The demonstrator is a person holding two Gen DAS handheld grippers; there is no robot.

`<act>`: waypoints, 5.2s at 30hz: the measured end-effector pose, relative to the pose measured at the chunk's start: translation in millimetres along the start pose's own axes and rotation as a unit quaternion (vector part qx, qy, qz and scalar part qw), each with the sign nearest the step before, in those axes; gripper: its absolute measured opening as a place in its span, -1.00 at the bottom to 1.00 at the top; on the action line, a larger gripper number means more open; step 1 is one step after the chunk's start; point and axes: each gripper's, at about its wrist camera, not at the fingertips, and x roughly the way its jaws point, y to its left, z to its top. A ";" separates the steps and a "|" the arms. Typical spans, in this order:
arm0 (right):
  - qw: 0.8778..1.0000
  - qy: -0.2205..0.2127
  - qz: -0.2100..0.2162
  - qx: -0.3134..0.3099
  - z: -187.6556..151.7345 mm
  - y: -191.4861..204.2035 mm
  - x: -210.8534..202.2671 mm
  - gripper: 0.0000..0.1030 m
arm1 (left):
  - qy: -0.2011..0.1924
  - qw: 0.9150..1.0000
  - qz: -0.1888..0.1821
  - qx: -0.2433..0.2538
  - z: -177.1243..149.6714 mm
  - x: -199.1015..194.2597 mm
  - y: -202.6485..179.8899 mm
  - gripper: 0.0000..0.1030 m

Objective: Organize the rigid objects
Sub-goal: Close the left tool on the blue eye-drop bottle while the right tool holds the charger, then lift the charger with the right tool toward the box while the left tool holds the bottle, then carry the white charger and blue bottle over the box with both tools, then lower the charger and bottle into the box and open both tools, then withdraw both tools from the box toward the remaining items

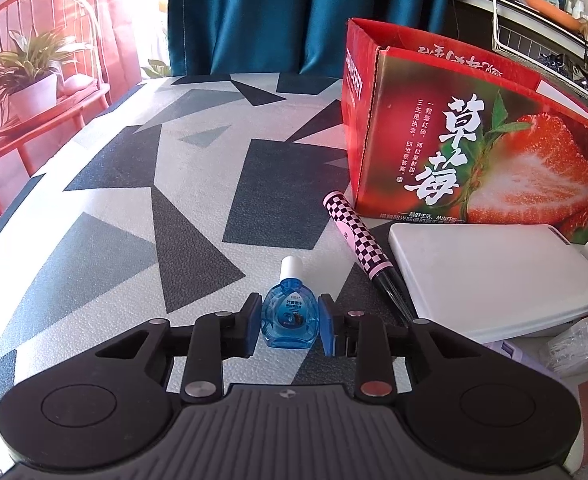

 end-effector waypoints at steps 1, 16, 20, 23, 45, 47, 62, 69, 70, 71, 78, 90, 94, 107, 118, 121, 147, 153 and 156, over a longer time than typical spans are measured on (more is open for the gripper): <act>1.000 0.000 0.000 0.000 -0.1 -0.2 0.0 -0.58 | 0.000 1.000 0.000 -0.001 0.0 0.0 0.1 -0.38; 1.000 0.019 0.009 0.015 7.2 -4.0 3.8 -0.56 | -0.012 1.000 -0.012 -0.018 6.5 0.6 4.0 -0.39; 1.000 0.029 -0.001 0.003 10.6 0.2 5.3 -0.58 | -0.017 1.000 -0.019 -0.014 9.9 -1.9 2.9 -0.39; 0.999 0.038 -0.001 0.001 13.4 1.3 6.3 -0.58 | -0.023 0.999 -0.022 -0.011 12.3 -4.4 1.9 -0.39; 0.998 0.052 0.018 -0.002 32.1 -2.5 -11.7 -0.59 | -0.057 0.997 -0.054 -0.006 36.3 -26.8 -3.0 -0.39; 0.999 0.050 0.020 0.000 33.5 -3.5 -13.9 -0.59 | -0.059 0.997 -0.057 -0.003 37.4 -28.7 -4.9 -0.38; 0.985 0.158 0.061 0.035 39.0 -13.1 0.7 -0.52 | -0.069 0.995 -0.074 -0.003 37.1 -35.9 -8.4 -0.38; 0.968 0.237 0.073 0.043 57.6 -20.1 14.7 -0.60 | -0.074 0.994 -0.085 -0.003 37.1 -36.9 -8.8 -0.38; 0.966 0.243 0.073 0.040 59.3 -19.6 16.6 -0.60 | -0.075 0.994 -0.086 -0.002 37.3 -37.3 -8.7 -0.38; 0.965 0.250 0.073 0.036 62.0 -19.2 18.1 -0.60 | -0.075 0.993 -0.087 -0.002 37.3 -37.6 -8.7 -0.38; 0.967 0.243 0.070 0.019 70.3 -15.1 13.8 -0.60 | -0.084 0.992 -0.090 -0.003 42.3 -45.6 -7.3 -0.38; 0.979 0.152 0.124 0.050 122.3 -25.2 -37.9 -0.60 | -0.119 0.986 -0.115 0.008 68.2 -71.8 -22.3 -0.38; 0.983 0.115 0.136 0.050 147.7 -26.5 -51.8 -0.60 | -0.132 0.984 -0.122 0.015 82.9 -78.2 -31.0 -0.38; 0.990 0.056 0.099 0.082 192.7 -43.1 2.9 -0.60 | -0.119 0.983 -0.138 0.035 141.6 -29.3 -78.0 -0.38; 0.993 0.117 0.033 0.004 180.0 -34.7 69.2 -0.61 | -0.046 0.990 -0.132 0.033 154.9 33.3 -81.9 -0.38; 0.993 0.118 0.025 -0.016 180.1 -31.5 74.3 -0.61 | -0.039 0.990 -0.132 0.038 154.8 39.9 -82.9 -0.38; 0.996 -0.050 0.066 0.041 166.1 -39.2 -43.0 0.99 | -0.074 0.985 -0.154 0.033 129.6 -44.9 -46.2 1.00; 0.994 -0.067 0.079 0.030 127.5 -24.0 -67.4 0.99 | -0.039 0.986 -0.161 0.027 96.4 -45.2 -28.1 1.00; 0.994 -0.052 0.090 0.027 107.9 -13.6 -66.0 0.99 | -0.017 0.986 -0.165 0.019 80.8 -37.2 -21.9 0.99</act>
